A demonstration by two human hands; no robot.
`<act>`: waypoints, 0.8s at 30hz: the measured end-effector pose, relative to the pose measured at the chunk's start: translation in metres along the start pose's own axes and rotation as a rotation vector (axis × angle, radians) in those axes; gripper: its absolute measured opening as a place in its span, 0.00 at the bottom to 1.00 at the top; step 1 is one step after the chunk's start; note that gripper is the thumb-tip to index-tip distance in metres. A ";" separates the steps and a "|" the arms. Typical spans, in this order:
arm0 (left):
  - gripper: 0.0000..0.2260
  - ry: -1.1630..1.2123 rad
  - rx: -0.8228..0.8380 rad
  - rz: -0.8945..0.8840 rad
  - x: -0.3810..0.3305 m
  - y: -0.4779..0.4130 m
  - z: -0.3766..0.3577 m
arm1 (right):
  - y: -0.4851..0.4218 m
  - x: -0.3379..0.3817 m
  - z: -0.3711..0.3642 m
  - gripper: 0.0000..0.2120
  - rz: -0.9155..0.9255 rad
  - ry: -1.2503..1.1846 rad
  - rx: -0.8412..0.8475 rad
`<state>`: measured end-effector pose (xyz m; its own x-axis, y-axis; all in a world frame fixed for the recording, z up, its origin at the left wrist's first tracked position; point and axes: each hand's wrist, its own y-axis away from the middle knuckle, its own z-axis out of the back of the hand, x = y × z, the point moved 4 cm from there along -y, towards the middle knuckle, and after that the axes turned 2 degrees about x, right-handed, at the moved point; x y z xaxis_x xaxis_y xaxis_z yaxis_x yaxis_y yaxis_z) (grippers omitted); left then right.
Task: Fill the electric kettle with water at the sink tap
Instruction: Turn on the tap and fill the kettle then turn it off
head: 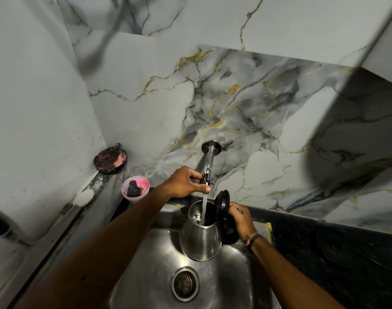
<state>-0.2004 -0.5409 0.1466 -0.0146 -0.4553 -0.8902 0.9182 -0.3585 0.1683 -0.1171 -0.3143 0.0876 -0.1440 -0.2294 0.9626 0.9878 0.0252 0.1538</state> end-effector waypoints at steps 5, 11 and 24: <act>0.13 -0.005 -0.001 -0.002 -0.001 0.001 0.000 | 0.000 -0.002 0.001 0.21 -0.006 -0.020 -0.004; 0.10 0.001 -0.008 -0.006 -0.003 0.002 0.000 | -0.001 -0.005 0.002 0.20 -0.014 -0.015 -0.016; 0.14 -0.012 -0.007 0.008 -0.007 0.003 0.001 | 0.000 -0.008 0.004 0.18 -0.032 0.004 -0.021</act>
<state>-0.1978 -0.5393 0.1537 -0.0120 -0.4677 -0.8838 0.9211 -0.3491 0.1722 -0.1165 -0.3083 0.0812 -0.1750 -0.2332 0.9566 0.9838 -0.0030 0.1792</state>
